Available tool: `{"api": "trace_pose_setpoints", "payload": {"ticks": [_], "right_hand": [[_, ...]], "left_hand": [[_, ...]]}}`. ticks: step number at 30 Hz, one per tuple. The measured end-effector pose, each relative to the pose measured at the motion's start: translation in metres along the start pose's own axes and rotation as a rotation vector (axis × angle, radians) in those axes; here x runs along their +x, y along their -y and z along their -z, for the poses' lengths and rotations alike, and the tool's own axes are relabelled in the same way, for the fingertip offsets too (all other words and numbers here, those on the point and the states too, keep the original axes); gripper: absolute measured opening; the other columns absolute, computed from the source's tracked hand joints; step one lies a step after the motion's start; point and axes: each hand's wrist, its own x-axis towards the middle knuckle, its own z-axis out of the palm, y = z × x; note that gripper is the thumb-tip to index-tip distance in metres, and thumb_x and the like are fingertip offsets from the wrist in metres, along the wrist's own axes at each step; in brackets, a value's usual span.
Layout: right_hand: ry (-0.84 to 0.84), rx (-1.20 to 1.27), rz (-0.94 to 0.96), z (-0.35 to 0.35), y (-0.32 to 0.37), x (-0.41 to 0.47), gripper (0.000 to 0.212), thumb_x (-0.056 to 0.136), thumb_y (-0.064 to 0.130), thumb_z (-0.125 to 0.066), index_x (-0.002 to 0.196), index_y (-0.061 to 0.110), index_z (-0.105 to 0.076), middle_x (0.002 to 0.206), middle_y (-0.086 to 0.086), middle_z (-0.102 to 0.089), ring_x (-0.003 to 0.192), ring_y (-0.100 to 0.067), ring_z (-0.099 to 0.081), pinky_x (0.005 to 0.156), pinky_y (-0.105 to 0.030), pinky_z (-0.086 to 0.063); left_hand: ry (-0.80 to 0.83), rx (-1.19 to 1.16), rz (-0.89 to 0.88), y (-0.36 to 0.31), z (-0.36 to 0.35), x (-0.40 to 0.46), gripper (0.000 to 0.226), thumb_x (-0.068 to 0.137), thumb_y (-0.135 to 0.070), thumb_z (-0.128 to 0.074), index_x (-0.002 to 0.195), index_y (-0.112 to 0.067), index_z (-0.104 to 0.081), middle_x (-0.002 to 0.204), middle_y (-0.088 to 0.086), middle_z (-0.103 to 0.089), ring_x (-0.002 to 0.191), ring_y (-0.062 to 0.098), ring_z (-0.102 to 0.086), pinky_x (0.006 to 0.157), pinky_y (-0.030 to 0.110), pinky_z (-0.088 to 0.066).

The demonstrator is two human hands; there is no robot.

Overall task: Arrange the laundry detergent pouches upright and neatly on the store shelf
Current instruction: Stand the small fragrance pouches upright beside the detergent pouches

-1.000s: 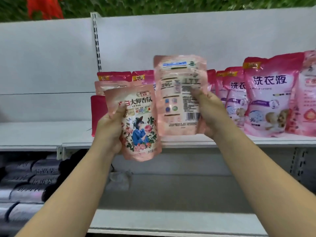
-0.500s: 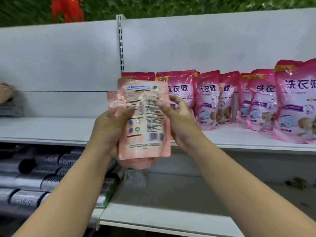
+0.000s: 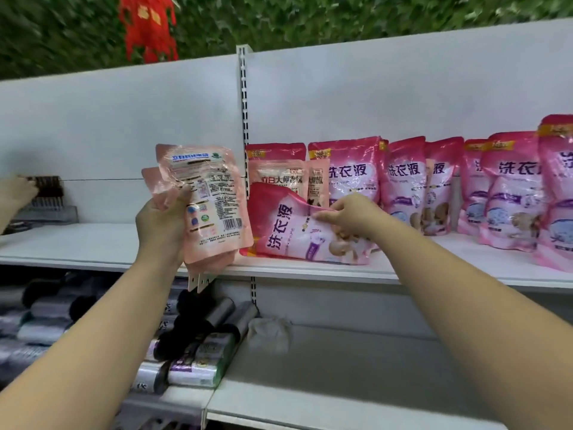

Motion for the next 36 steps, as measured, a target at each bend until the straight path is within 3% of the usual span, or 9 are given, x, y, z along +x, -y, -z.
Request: {"api": "trace_pose_setpoints", "payload": {"ticks": [7,10,14,17,19,22,25,30,36], "right_hand": [[-0.498,0.649,-0.196,0.005,-0.051,-0.017,0.042,0.088,0.039,-0.057,0.057,0.013,-0.047,0.051,-0.001,-0.041,0.045,-0.015,-0.035,0.033,-0.014,-0.032],[-0.648,0.848,-0.272,0.010,-0.074,-0.024,0.033,0.089,0.037,-0.057,0.067,0.013,-0.053,0.062,-0.002,-0.049,0.063,-0.017,-0.047,0.045,-0.010,-0.039],[-0.602,0.998,-0.346,0.010,-0.087,-0.023,0.032,0.087,0.037,-0.060,0.097,0.006,-0.064,0.094,-0.007,-0.066,0.093,-0.022,-0.059,0.086,-0.029,-0.044],[-0.526,1.032,-0.364,0.008,-0.087,-0.020,0.038,0.077,0.046,-0.066,0.092,0.011,-0.065,0.108,-0.012,-0.068,0.103,-0.028,-0.062,0.100,-0.042,-0.043],[-0.491,1.055,-0.361,0.008,-0.087,-0.020,0.052,0.063,0.055,-0.070,0.094,0.014,-0.064,0.112,-0.011,-0.067,0.107,-0.028,-0.060,0.102,-0.045,-0.041],[-0.476,1.089,-0.346,0.008,-0.090,-0.020,0.065,0.048,0.061,-0.068,0.094,0.016,-0.065,0.108,-0.009,-0.068,0.107,-0.029,-0.060,0.102,-0.047,-0.041],[-0.461,1.096,-0.343,0.008,-0.088,-0.023,0.061,0.051,0.060,-0.067,0.095,0.018,-0.062,0.110,-0.009,-0.067,0.108,-0.029,-0.060,0.102,-0.047,-0.041],[-0.470,1.086,-0.359,0.009,-0.092,-0.018,0.062,0.074,0.053,-0.065,0.117,0.008,-0.057,0.118,-0.008,-0.063,0.111,-0.026,-0.057,0.105,-0.043,-0.038],[-0.365,1.080,-0.370,0.013,-0.096,-0.020,0.050,0.074,0.060,-0.061,0.095,0.016,-0.060,0.106,-0.010,-0.067,0.108,-0.029,-0.058,0.104,-0.046,-0.038]], "left_hand": [[0.001,0.008,-0.066,0.016,-0.029,0.006,0.005,0.086,-0.019,-0.065,0.085,-0.018,-0.060,0.074,-0.004,-0.061,0.051,0.000,-0.058,0.050,0.017,-0.048],[0.019,0.067,-0.081,0.027,-0.052,0.003,0.014,0.086,-0.022,-0.065,0.095,-0.013,-0.060,0.076,-0.005,-0.061,0.057,0.002,-0.057,0.045,0.011,-0.045],[0.107,0.314,-0.237,0.050,-0.070,-0.004,0.023,0.083,-0.034,-0.067,0.092,-0.013,-0.060,0.078,-0.004,-0.061,0.068,0.010,-0.057,0.056,0.011,-0.045],[0.206,0.450,-0.277,0.064,-0.072,0.000,0.034,0.080,-0.033,-0.070,0.104,-0.012,-0.058,0.089,-0.001,-0.067,0.072,0.008,-0.065,0.063,0.022,-0.051],[0.279,0.417,-0.224,0.068,-0.069,0.001,0.032,0.081,-0.028,-0.070,0.104,-0.010,-0.057,0.090,0.003,-0.069,0.068,0.004,-0.067,0.057,0.021,-0.054],[0.316,0.421,-0.110,0.070,-0.063,0.000,0.058,0.078,-0.037,-0.070,0.120,-0.007,-0.044,0.106,0.006,-0.062,0.087,0.019,-0.065,0.077,0.035,-0.054],[0.315,0.475,-0.075,0.070,-0.058,-0.008,0.069,0.082,-0.030,-0.065,0.133,-0.005,-0.024,0.108,0.002,-0.050,0.089,0.015,-0.054,0.082,0.031,-0.041],[0.318,0.542,-0.178,0.075,-0.051,-0.018,0.087,0.075,-0.029,-0.072,0.138,-0.011,-0.016,0.114,0.000,-0.048,0.099,0.019,-0.055,0.085,0.031,-0.044],[0.216,0.633,-0.274,0.082,-0.045,-0.022,0.116,0.053,-0.059,-0.079,0.141,-0.028,-0.010,0.139,0.013,-0.040,0.122,0.028,-0.046,0.104,0.045,-0.038]]}}
